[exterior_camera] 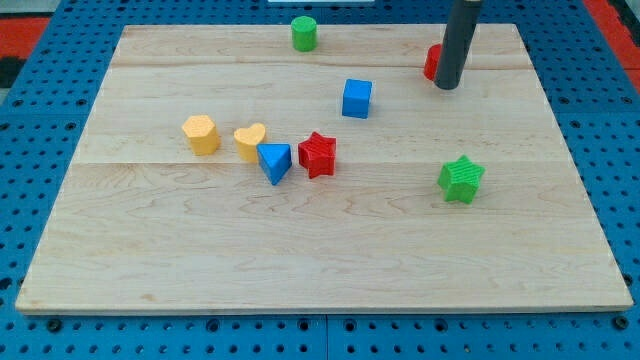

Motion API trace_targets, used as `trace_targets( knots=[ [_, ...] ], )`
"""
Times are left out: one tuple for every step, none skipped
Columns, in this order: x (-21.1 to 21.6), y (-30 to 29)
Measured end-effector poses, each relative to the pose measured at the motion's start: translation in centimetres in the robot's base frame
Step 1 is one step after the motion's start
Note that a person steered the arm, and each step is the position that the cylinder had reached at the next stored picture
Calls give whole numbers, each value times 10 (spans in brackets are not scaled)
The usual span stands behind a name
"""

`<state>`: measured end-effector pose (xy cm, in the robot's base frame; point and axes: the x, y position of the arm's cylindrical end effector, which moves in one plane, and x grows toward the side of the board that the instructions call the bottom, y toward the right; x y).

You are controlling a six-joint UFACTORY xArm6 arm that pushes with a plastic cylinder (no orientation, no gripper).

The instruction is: Move the red star towards slightly left

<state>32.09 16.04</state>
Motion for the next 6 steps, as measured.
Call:
trace_targets(
  knots=[
    [49,-20],
    [88,-74],
    [96,-139],
    [75,-145],
    [41,-134],
    [10,-123]
  ],
)
